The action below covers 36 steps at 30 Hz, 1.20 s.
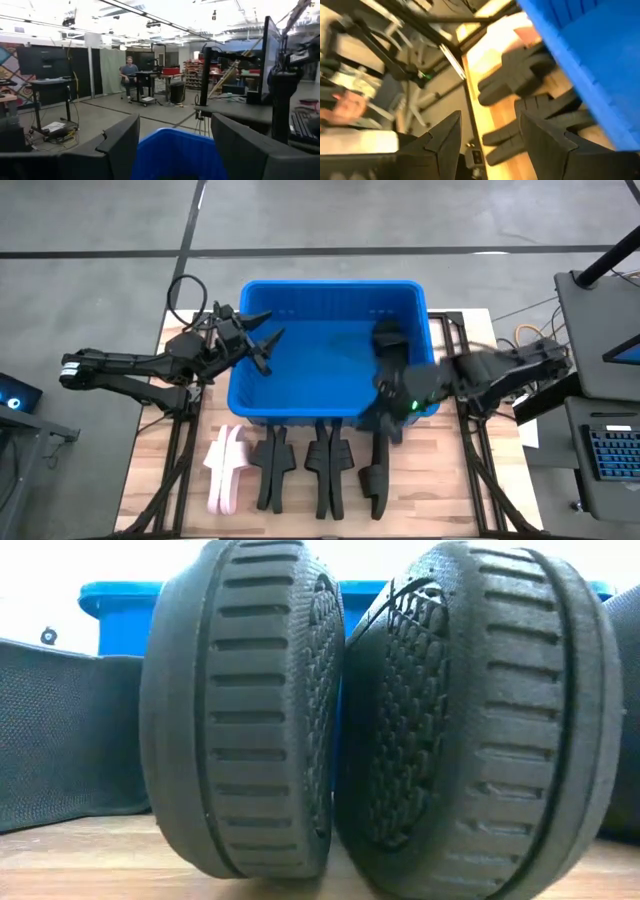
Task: Pick and place slides into bin
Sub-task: Put the black slide into the bin
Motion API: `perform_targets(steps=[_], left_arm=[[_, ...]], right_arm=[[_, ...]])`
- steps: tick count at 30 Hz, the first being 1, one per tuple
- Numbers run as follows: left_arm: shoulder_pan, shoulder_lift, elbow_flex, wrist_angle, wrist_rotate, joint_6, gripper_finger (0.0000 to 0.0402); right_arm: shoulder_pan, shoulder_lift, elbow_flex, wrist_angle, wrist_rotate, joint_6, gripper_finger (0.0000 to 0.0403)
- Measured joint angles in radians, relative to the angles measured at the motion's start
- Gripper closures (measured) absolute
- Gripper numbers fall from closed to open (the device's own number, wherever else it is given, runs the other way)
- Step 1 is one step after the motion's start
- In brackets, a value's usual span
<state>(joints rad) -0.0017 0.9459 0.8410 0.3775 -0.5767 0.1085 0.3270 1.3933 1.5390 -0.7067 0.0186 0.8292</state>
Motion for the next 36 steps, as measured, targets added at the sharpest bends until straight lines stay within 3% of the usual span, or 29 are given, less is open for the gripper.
perform_targets(steps=[7, 13, 17, 20, 27, 36], left_arm=[[0.000, -0.023, -0.024, -0.051, 0.023, -0.004, 0.0171], [0.000, -0.058, -0.074, -0.060, 0.048, -0.175, 0.0171], [0.000, -0.068, -0.109, -0.059, 0.085, -0.188, 0.0171], [-0.001, -0.072, -0.131, -0.059, 0.105, -0.248, 0.0171], [-0.001, -0.068, -0.146, -0.058, 0.109, -0.269, 0.0171], [-0.001, -0.071, -0.146, -0.057, 0.111, -0.269, 0.0171]], right_arm=[[0.138, 0.145, 0.094, -0.048, 0.140, -0.019, 0.0212], [0.200, 0.308, 0.293, -0.414, 0.135, -0.045, 0.0212], [0.226, 0.412, 0.426, -0.604, 0.074, -0.056, 0.0212], [0.237, 0.477, 0.489, -0.626, 0.026, -0.109, 0.0211], [0.255, 0.587, 0.548, -0.659, 0.023, -0.249, 0.0212], [0.259, 0.620, 0.525, -0.693, 0.000, -0.216, 0.0225]])
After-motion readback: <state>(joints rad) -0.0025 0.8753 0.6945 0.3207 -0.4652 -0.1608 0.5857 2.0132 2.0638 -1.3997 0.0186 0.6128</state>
